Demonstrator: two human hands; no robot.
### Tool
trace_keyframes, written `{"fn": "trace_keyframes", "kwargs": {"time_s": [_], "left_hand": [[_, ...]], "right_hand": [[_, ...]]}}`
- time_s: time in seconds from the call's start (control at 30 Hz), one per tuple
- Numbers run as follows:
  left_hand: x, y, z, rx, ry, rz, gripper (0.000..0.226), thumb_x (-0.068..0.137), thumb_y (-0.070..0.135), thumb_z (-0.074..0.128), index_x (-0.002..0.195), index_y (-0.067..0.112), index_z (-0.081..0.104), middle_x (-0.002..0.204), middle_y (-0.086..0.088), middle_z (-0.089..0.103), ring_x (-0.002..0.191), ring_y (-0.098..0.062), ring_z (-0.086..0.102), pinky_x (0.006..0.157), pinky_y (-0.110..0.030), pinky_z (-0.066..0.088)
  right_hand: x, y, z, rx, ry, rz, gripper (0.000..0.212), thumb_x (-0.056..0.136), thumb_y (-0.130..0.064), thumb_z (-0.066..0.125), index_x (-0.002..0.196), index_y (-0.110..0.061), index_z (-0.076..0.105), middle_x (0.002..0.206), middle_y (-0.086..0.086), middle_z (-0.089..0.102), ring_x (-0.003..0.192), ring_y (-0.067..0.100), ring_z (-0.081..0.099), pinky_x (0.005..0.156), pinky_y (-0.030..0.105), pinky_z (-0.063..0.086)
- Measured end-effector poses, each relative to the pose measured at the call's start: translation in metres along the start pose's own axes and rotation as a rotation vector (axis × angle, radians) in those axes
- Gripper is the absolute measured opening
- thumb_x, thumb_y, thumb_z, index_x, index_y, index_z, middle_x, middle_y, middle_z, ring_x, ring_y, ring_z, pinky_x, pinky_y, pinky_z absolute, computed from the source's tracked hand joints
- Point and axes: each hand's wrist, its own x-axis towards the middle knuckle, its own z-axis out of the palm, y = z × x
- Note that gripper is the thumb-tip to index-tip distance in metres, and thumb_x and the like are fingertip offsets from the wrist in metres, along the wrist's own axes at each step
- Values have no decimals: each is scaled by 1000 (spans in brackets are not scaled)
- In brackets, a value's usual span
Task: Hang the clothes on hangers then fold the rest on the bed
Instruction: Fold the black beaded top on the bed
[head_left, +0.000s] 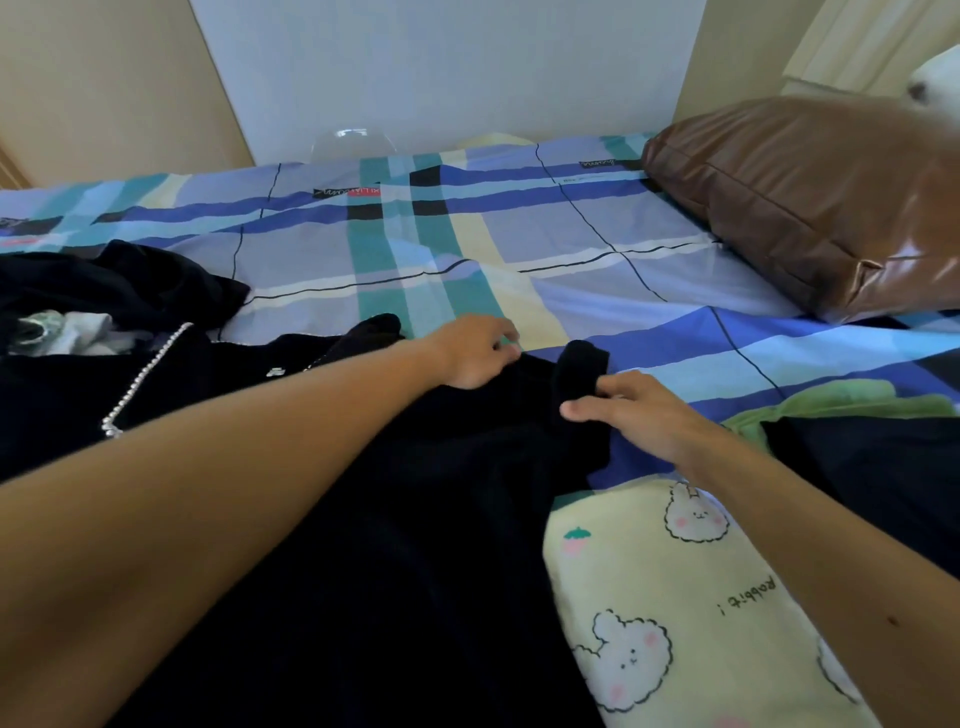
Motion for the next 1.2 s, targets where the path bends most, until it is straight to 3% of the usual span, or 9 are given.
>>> {"fn": "trace_keyframes", "kwargs": {"time_s": [0.17, 0.27, 0.4, 0.5, 0.57, 0.67, 0.77, 1.03, 1.2], "left_hand": [[9, 17, 18, 80, -60, -6, 22, 103, 32, 45, 109, 16, 60, 115, -7, 65, 110, -32, 57, 93, -42, 38], [12, 14, 7, -54, 109, -86, 22, 104, 25, 39, 110, 15, 58, 115, -9, 64, 111, -33, 55, 97, -43, 36], [14, 7, -11, -52, 268, -212, 18, 105, 23, 35, 103, 14, 50, 106, -10, 61, 104, -36, 55, 92, -43, 33], [7, 8, -8, 104, 252, -248, 17, 101, 21, 41, 114, 15, 49, 121, -11, 54, 115, -35, 46, 101, -47, 29], [-4, 13, 1, 158, 399, -227, 24, 97, 18, 46, 120, 14, 49, 127, -11, 47, 119, -35, 41, 101, -45, 30], [-37, 26, 16, -31, 665, -257, 22, 93, 15, 50, 115, 15, 50, 119, -7, 47, 110, -30, 43, 93, -39, 32], [-72, 29, 42, -141, 585, -362, 30, 93, 20, 54, 122, 16, 49, 123, -7, 47, 115, -28, 42, 98, -40, 33], [-104, 28, 74, -158, 532, -290, 72, 99, 43, 51, 155, 8, 22, 164, -13, 15, 153, -29, 7, 125, -45, 15], [-103, 34, 73, -64, 565, -172, 73, 99, 57, 32, 157, 14, 22, 167, -10, 10, 155, -27, -1, 126, -47, 8]], "right_hand": [[-5, -3, -2, -141, -232, 0, 21, 77, -20, 86, 92, -16, 72, 90, -5, 73, 91, 11, 70, 79, 21, 51], [-12, -10, -11, -209, -308, 56, 36, 75, -28, 88, 108, -22, 73, 104, -5, 77, 102, 13, 71, 96, 30, 53], [-19, -14, -35, -382, -442, 134, 36, 79, -48, 82, 62, -21, 65, 67, -1, 59, 63, 16, 52, 71, 26, 43], [-23, -12, -42, -450, -493, 198, 40, 86, -47, 74, 58, -21, 61, 64, -3, 52, 60, 11, 45, 70, 26, 39], [-17, -7, -38, -307, -350, 252, 29, 91, -43, 70, 83, -14, 68, 80, -1, 67, 71, 10, 63, 78, 27, 51], [-6, 0, -23, 46, -58, 314, 58, 89, -45, 73, 131, -10, 52, 107, 17, 71, 88, 24, 76, 82, 35, 61], [3, -2, -5, 280, 9, 256, 76, 87, -37, 78, 147, -23, 34, 113, 15, 71, 94, 28, 75, 75, 36, 61], [10, -11, 15, 367, 193, -43, 59, 79, 10, 73, 125, -25, 69, 120, 12, 70, 104, 28, 70, 82, 33, 61], [-14, -15, -10, 11, 359, -87, 77, 80, 0, 81, 146, -29, 52, 131, -5, 50, 111, 16, 60, 87, 27, 52]]}}
